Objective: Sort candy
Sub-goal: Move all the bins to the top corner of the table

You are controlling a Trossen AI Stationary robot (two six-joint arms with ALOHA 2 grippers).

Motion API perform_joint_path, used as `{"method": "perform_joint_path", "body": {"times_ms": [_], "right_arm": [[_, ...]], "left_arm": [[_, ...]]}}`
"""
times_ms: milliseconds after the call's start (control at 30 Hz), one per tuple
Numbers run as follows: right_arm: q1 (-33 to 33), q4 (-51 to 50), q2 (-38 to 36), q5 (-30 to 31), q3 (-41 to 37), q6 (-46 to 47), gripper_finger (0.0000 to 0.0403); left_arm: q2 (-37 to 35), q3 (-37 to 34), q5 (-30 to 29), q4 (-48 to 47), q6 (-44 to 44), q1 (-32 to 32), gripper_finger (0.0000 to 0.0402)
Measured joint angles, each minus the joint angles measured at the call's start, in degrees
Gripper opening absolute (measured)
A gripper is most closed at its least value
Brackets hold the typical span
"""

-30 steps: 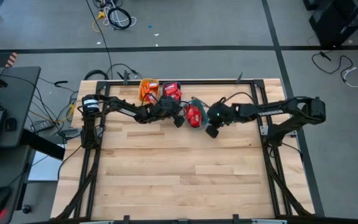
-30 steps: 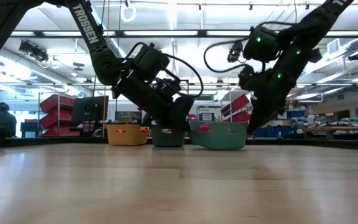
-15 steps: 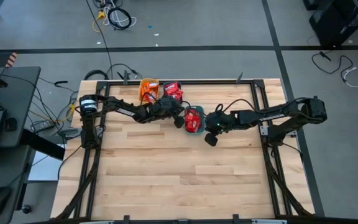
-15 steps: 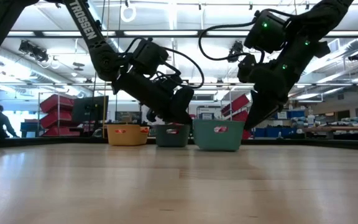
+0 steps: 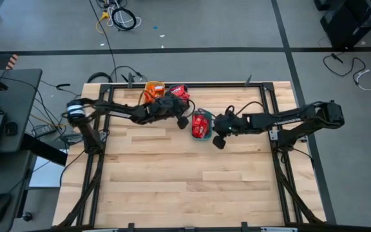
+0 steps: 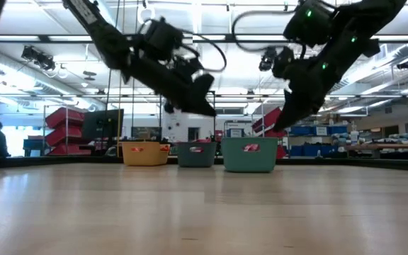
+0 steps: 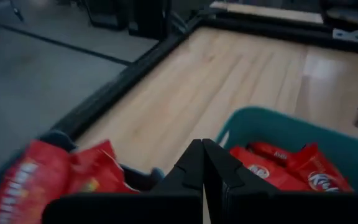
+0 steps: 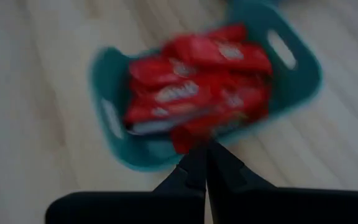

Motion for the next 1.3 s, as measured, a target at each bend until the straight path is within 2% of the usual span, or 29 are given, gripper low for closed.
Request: {"method": "perform_joint_path", "body": {"times_ms": [67,133,233,367,600,900,1033,1300], "right_arm": [[2.02,2.35,-0.29,-1.68,0.02,-2.42,0.0],[4.09,5.57,0.32,-5.85,0.02,-4.23,0.0],[6.33,11.33,3.01,-9.41,0.07,-5.57,0.0],[7.08,15.04,8.07,-9.45,0.07,-5.97,0.0],[2.88,14.97,13.63,-5.57,0.04,-5.94,0.0],[-4.94,18.33,13.33,-5.18,0.02,-6.83,0.0],[-5.75,22.76,14.88,-7.99,0.05,-7.27,0.0],[-7.83,29.9,19.42,-7.6,0.04,-7.59,0.0]], "left_arm": [[-2.97,-0.69,-0.12,-1.36,0.82,-0.16,0.0],[-5.82,-2.54,-0.2,-0.31,1.75,-0.96,0.0],[-9.32,-7.64,1.66,6.11,2.66,-2.61,0.0],[-12.09,-15.84,3.61,15.57,0.68,-4.23,0.0],[-14.19,-25.93,3.93,24.22,-3.62,-4.98,0.0],[-14.16,-27.65,3.91,25.23,-4.11,-4.96,0.0],[-14.16,-27.65,3.91,25.22,-4.06,-4.96,0.0],[-14.16,-27.65,3.95,24.64,-4.14,-4.98,0.0]]}}
